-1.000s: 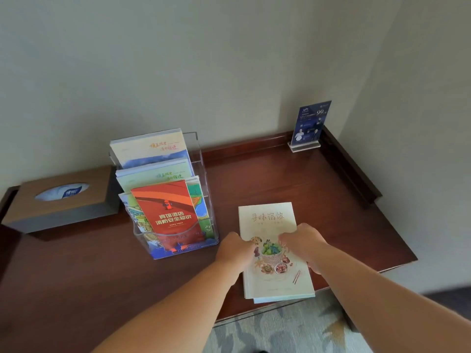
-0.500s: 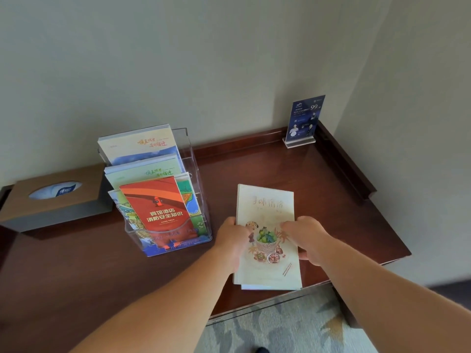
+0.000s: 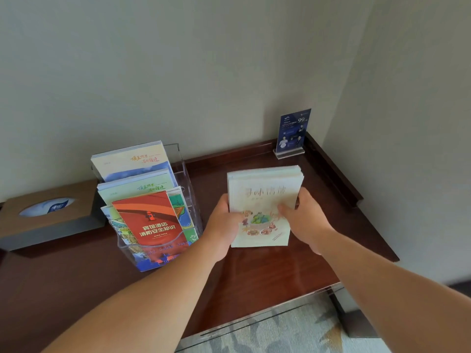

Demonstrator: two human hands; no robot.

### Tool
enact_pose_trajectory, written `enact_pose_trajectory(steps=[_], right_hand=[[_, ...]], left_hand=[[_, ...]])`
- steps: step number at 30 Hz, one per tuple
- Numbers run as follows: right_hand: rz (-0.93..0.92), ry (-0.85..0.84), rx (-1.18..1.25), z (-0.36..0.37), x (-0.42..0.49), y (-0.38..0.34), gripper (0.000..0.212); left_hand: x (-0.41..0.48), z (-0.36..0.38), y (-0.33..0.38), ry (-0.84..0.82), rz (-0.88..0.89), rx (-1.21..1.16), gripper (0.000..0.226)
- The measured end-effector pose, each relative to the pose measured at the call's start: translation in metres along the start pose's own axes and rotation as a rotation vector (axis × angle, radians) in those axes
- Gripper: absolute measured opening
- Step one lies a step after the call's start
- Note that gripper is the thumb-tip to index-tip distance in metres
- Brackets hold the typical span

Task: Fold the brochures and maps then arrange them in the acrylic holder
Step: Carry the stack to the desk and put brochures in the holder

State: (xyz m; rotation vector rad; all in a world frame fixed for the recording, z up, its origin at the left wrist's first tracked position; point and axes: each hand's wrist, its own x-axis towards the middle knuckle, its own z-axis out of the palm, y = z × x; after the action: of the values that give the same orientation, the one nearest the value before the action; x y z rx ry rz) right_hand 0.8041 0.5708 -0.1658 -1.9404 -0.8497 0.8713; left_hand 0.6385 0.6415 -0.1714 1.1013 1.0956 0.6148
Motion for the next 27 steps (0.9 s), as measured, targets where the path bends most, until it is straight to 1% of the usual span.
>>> enact_pose_trajectory(steps=[6,11,16,20,22,24,27], right_hand=[[-0.024,-0.032,-0.063,0.003,0.0,0.004,0.039],[-0.043,-0.013,-0.103,0.004,0.001,0.009,0.035],[-0.079,0.017,-0.123,0.004,0.001,0.012,0.03],[-0.071,-0.009,-0.119,0.003,-0.001,0.01,0.033],[-0.07,-0.028,-0.078,0.0,-0.003,0.004,0.037],[-0.103,-0.024,0.029,-0.004,-0.007,-0.007,0.042],[-0.186,0.035,0.149,-0.009,-0.008,-0.027,0.039]], left_hand=[[0.002,-0.002,-0.004,0.02,0.005,-0.015,0.052],[0.002,-0.002,-0.003,0.005,0.021,0.008,0.054],[0.002,-0.002,-0.002,0.005,0.012,-0.004,0.05],[0.002,-0.002,-0.002,0.004,0.011,0.02,0.05],[0.002,-0.002,-0.002,0.003,0.009,0.025,0.05],[0.001,-0.002,-0.001,-0.002,0.002,0.021,0.05],[0.001,-0.001,0.0,0.0,-0.002,0.03,0.049]])
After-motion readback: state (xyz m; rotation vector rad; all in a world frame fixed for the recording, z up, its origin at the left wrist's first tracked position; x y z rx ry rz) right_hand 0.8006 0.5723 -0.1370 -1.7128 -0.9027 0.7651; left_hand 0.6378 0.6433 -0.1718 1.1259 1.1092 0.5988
